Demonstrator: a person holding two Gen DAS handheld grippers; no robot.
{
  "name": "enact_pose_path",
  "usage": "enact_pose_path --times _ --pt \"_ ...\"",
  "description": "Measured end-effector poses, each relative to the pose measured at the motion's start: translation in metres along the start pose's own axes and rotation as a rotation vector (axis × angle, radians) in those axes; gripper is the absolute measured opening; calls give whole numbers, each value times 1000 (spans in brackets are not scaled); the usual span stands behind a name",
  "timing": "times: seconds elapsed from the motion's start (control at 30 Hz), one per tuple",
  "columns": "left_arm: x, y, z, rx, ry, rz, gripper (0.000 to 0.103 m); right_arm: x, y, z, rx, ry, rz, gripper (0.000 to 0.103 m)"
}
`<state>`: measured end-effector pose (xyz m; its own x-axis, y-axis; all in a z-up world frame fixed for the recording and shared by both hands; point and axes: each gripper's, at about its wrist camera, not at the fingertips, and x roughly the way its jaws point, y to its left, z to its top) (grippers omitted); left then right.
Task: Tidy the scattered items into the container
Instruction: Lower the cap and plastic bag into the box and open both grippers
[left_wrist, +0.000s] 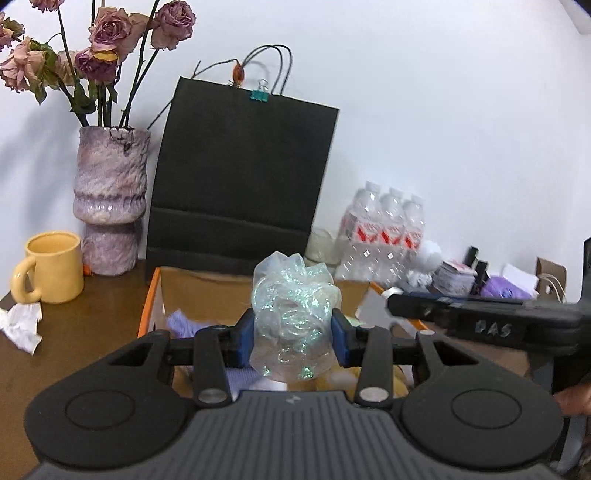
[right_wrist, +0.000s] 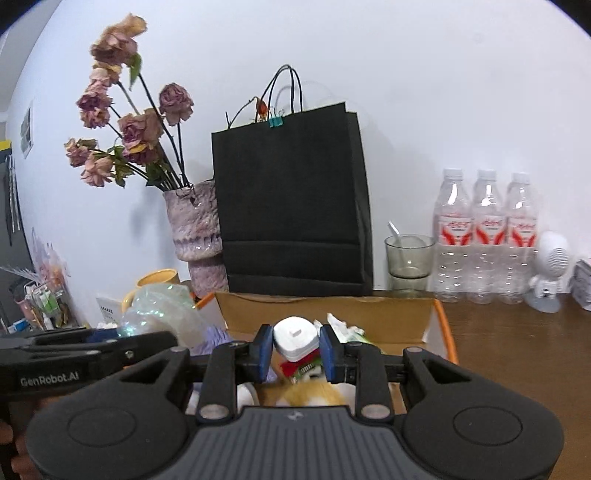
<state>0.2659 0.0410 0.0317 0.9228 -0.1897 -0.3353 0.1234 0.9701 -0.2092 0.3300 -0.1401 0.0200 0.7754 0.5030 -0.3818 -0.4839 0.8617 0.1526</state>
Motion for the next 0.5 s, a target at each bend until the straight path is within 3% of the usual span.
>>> enact_pose_path --times 0.27,0.43,0.5 --pt "52 22 8 -46 52 80 41 63 -2 6 15 71 -47 26" --pt "60 25 -1 -36 91 89 43 72 -5 -3 13 102 -67 26" --pt "61 24 -2 -28 99 97 54 72 -6 -3 7 111 -75 27"
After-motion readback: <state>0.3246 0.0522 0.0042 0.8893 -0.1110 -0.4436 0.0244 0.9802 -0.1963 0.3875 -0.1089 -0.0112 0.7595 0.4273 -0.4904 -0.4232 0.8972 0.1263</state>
